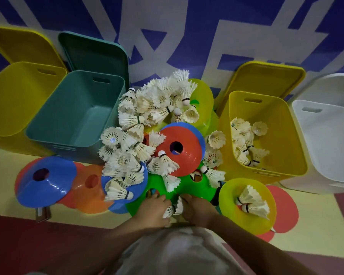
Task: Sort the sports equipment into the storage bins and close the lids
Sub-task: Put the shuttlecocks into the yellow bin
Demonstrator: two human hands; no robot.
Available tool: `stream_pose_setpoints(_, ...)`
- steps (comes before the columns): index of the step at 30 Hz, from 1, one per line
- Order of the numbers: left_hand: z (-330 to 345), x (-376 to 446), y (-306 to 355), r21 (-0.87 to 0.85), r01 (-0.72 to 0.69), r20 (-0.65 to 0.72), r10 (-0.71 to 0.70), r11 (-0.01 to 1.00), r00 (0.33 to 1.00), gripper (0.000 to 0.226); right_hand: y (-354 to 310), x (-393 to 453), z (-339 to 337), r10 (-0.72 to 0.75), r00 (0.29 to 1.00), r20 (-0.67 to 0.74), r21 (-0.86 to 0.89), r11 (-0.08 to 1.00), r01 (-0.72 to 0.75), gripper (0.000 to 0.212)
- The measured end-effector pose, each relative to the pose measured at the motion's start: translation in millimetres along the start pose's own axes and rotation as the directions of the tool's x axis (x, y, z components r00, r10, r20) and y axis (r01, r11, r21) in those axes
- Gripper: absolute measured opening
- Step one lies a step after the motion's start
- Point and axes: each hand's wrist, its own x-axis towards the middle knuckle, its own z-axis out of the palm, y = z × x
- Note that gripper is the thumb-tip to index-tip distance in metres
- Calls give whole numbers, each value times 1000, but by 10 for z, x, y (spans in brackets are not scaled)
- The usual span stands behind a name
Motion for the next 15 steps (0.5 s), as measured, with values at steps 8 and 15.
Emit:
stream_pose_setpoints(8,-110,-88,-158,-371,52,-125,-105,927,987,42,146,-138,-22,-11,993,-121,227,973,39,61)
stream_pose_setpoints(15,-368,-226,-216,-627,-36,-259,-164,779,952,36,91,-375,-433,12,931,-365,411,899,149,54)
